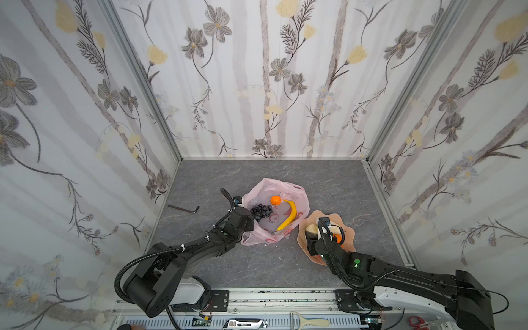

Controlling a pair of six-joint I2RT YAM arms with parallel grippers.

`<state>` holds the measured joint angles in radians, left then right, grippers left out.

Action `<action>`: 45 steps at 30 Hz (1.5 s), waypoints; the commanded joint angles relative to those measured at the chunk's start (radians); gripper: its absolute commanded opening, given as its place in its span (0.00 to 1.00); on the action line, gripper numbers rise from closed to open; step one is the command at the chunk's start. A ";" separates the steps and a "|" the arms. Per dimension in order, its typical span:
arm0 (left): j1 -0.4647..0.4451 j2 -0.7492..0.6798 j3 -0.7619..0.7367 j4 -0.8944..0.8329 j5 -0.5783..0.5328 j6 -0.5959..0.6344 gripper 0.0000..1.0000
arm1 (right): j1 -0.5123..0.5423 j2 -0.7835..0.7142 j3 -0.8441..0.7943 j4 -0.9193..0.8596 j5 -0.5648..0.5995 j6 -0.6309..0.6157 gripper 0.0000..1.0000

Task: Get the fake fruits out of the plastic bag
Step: 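Lower the cream bun into the peach bowl and open the right gripper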

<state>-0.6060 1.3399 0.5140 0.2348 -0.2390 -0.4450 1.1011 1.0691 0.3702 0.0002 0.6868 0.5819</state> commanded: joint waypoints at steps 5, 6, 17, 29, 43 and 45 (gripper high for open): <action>0.000 0.008 0.001 0.018 -0.023 0.011 0.07 | 0.002 0.050 -0.036 0.196 -0.033 -0.069 0.51; 0.001 0.008 0.001 0.017 -0.026 0.012 0.07 | 0.002 0.057 -0.041 0.206 -0.033 -0.070 0.51; 0.004 0.024 0.007 0.018 -0.030 0.012 0.07 | -0.001 0.099 -0.083 0.287 -0.014 -0.099 0.52; 0.001 0.052 0.022 0.018 -0.025 0.016 0.07 | -0.007 0.152 -0.075 0.317 -0.012 -0.132 0.53; 0.000 0.073 0.032 0.020 -0.011 0.023 0.08 | -0.008 0.174 -0.090 0.335 -0.002 -0.132 0.60; 0.001 0.074 0.031 0.020 -0.014 0.025 0.08 | -0.006 0.160 -0.099 0.343 -0.006 -0.137 0.65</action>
<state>-0.6060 1.4120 0.5381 0.2352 -0.2481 -0.4221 1.0927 1.2400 0.2783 0.2909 0.6617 0.4557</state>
